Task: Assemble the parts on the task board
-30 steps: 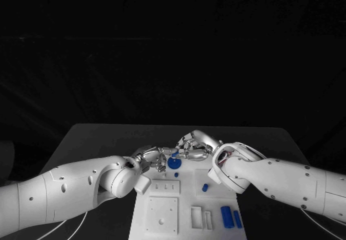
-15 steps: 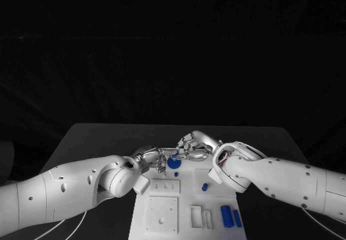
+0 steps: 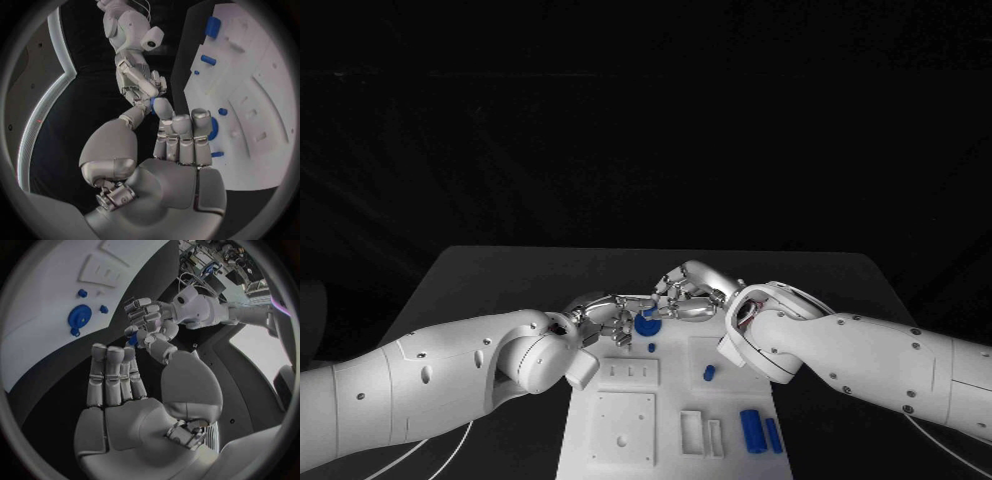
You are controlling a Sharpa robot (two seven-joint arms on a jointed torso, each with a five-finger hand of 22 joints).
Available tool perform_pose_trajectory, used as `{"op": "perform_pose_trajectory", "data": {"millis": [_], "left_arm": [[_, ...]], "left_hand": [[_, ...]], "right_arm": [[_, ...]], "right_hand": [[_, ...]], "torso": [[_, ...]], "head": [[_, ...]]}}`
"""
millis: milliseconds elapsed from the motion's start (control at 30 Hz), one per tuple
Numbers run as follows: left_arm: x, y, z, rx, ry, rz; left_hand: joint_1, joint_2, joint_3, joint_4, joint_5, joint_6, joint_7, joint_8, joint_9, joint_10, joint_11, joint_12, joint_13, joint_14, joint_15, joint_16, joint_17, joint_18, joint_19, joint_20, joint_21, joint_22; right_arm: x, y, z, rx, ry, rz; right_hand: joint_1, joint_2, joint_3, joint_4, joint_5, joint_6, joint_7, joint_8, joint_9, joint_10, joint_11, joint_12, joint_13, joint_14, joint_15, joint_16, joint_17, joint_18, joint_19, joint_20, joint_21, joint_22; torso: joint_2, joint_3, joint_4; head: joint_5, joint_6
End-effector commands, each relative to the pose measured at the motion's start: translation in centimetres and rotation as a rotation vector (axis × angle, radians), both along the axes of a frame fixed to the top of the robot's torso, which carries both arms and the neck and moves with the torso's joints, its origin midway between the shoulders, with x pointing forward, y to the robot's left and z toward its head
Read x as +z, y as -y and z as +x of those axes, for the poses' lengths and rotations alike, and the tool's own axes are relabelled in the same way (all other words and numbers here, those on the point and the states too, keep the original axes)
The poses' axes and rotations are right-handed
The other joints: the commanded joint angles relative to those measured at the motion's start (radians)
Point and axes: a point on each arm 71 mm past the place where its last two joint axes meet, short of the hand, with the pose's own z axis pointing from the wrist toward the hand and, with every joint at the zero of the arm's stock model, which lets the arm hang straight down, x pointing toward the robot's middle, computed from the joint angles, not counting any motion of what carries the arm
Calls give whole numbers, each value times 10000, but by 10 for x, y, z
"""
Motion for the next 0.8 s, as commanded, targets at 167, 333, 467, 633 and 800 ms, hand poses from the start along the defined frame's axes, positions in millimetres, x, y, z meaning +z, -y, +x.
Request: {"op": "perform_pose_trajectory", "data": {"millis": [167, 333, 467, 633, 800], "left_arm": [[0, 4, -3, -490, -136, -114], [0, 4, -3, -536, -149, -130], [0, 4, -3, -564, -175, -128], [-1, 4, -3, -581, -210, -113], [-1, 3, -3, -544, -209, -95]], "left_hand": [[-140, -83, -20, 86, -10, -45, 17, -47, -14, -85, -2, -13, 9, -236, -157, 18, 15, 24, -74, -1076, -52, 19], [-285, -271, -37, 200, -97, -69, 24, -68, -16, -115, 6, -5, 16, -257, -149, 31, 16, 22, -84, -1087, -56, 27], [-403, -475, -43, 309, -220, -92, 29, -88, -17, -131, 8, 6, 22, -269, -146, 43, 16, 22, -89, -1098, -61, 32], [-487, -675, -27, 408, -335, -132, 40, -115, -21, -154, 17, 14, 27, -283, -139, 53, 14, 25, -90, -1112, -63, 39], [-449, -624, 23, 424, -350, -146, 43, -124, -20, -170, 20, 16, 29, -286, -137, 64, 17, 32, -90, -1123, -63, 43]], "right_arm": [[0, 4, 2, -128, 76, -64], [0, 4, 3, -133, 71, -97], [0, 4, 3, -127, 71, -97], [0, 4, 2, -83, 59, -103], [0, 4, 2, -33, 40, -111]], "right_hand": [[1, 89, 5, -62, 23, 133, 33, 47, 135, 2, -96, 45, 18, -7, -86, 54, 14, 134, -21, -21, 38, 198], [-2, 98, 8, -80, 23, 138, 29, 53, 148, 6, -100, 51, 26, -4, -90, 64, 23, 134, -22, -22, 45, 197], [-5, 102, 9, -87, 23, 139, 28, 55, 154, 7, -101, 53, 29, -3, -91, 67, 26, 134, -23, -22, 48, 196], [-10, 106, 10, -95, 23, 138, 28, 56, 160, 8, -102, 55, 34, -4, -92, 71, 31, 134, -24, -22, 51, 196], [-17, 112, 10, -101, 23, 137, 27, 58, 167, 7, -102, 56, 38, -6, -93, 74, 35, 134, -26, -22, 54, 194]], "torso": [[3, -7, 7], [1, -8, 6], [-1, -7, 3], [1, -3, 6], [3, -1, -1]], "head": [[-22, -9], [-33, -16], [-36, -18], [-41, -28], [-38, -31]]}}
